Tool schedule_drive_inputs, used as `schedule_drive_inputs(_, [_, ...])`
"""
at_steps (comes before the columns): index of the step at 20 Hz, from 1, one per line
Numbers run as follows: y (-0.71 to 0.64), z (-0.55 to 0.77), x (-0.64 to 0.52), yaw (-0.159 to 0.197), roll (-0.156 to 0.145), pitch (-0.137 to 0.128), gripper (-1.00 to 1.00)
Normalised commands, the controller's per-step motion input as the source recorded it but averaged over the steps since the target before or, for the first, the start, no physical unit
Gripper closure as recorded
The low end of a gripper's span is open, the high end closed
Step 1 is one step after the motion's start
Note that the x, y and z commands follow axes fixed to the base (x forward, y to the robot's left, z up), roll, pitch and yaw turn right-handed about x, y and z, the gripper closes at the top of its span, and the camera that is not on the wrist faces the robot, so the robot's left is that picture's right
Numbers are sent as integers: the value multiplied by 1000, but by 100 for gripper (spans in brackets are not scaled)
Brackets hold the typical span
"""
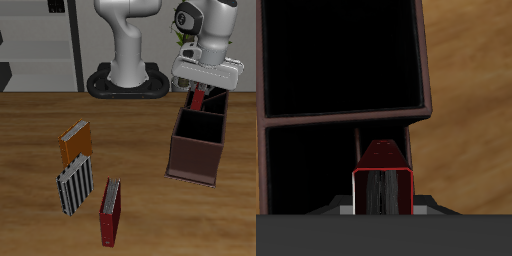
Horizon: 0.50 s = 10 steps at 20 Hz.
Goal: Place the right red book into the left desk caddy's front compartment
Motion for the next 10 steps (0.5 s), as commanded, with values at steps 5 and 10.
schedule_drive_inputs(5, [-60,-91,35,5,-4,13,100])
schedule_drive_inputs(10, [-62,-162,55,6,-8,29,100])
